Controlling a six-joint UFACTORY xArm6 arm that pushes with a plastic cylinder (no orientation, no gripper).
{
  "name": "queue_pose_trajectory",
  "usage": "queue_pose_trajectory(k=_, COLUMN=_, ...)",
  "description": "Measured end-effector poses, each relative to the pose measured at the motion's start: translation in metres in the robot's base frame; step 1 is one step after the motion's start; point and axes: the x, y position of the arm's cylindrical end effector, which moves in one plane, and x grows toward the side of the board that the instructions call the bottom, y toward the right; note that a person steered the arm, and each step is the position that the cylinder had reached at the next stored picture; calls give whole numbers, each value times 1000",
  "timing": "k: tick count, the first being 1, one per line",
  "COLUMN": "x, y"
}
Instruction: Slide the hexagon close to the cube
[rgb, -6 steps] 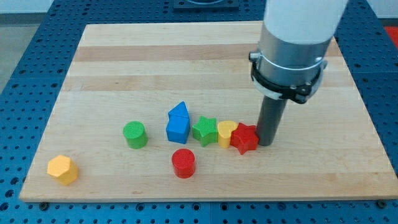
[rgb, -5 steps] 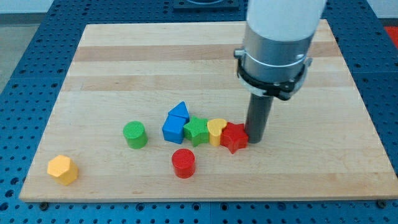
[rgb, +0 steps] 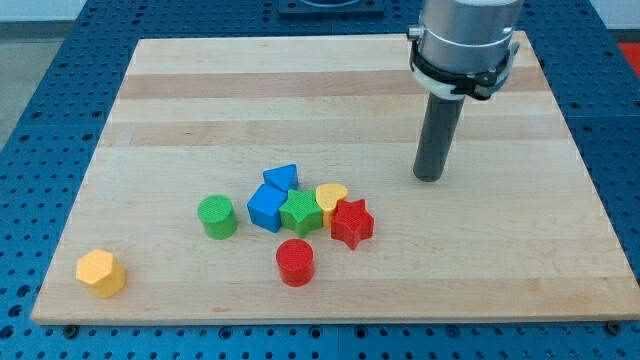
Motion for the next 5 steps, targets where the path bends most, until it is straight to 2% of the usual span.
queue_pose_trajectory(k=1, x=-3, y=0)
queue_pose_trajectory(k=3, x=-17, y=-51)
queue_pose_trajectory(k=4, x=-18, y=-52)
queue_pose_trajectory(k=5, x=-34, y=-92)
